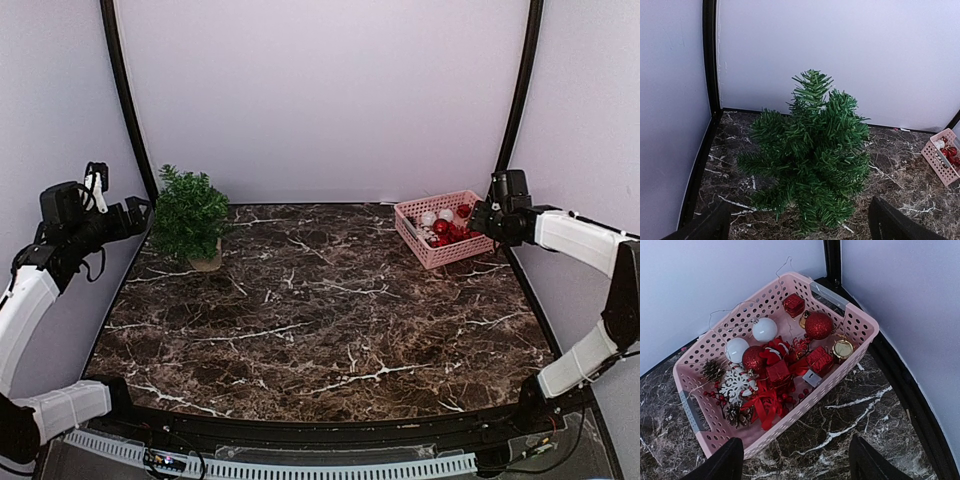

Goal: Decorate the small christmas tree
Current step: Adjust the bin at the corner of the board.

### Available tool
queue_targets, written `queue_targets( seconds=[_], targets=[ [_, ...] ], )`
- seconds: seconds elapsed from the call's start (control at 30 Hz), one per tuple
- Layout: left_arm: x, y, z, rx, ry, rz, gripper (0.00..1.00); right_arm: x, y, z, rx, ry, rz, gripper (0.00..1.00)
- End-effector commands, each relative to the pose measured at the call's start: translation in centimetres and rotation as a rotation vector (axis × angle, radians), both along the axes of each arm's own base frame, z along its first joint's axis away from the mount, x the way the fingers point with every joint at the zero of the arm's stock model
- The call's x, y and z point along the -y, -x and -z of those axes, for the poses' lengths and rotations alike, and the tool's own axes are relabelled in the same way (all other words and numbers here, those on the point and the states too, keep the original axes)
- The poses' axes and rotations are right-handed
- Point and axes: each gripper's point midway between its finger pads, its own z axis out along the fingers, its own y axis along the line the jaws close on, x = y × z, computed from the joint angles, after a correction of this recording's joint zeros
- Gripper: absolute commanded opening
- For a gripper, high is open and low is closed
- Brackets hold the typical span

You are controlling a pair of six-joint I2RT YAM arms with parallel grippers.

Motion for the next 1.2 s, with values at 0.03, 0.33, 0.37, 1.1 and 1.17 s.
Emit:
queue_targets(
  seconds=[0.03, 0.33, 0.37, 1.1, 1.17],
  targets=[
    [0.9, -0.4, 0.3, -0.007, 0.033, 0.048, 0.99, 0.1, -2.5, 1.2, -0.037, 0.022, 0.062, 0.74],
    [1.1, -0.1, 0.5, -0.009, 0.047, 0.056, 0.99, 1.4, -6.0, 5.4, -0.163, 0.094, 0.179, 0.76],
    [1.2, -0.2, 0.6, -0.012, 0.050, 0.060, 0.99, 1.4, -6.3, 5.9, -0.178, 0.096, 0.183, 0.76],
    [0.7, 0.2, 0.4, -0.005, 0.039, 0.028, 0.99, 4.7, -3.9, 9.6, -0.260, 0.126, 0.273, 0.50],
    [0.6, 0.2, 0.4, -0.006, 0.039, 0.026, 0.99, 5.3, -3.7, 9.5, -0.258, 0.136, 0.270, 0.46]
  ],
)
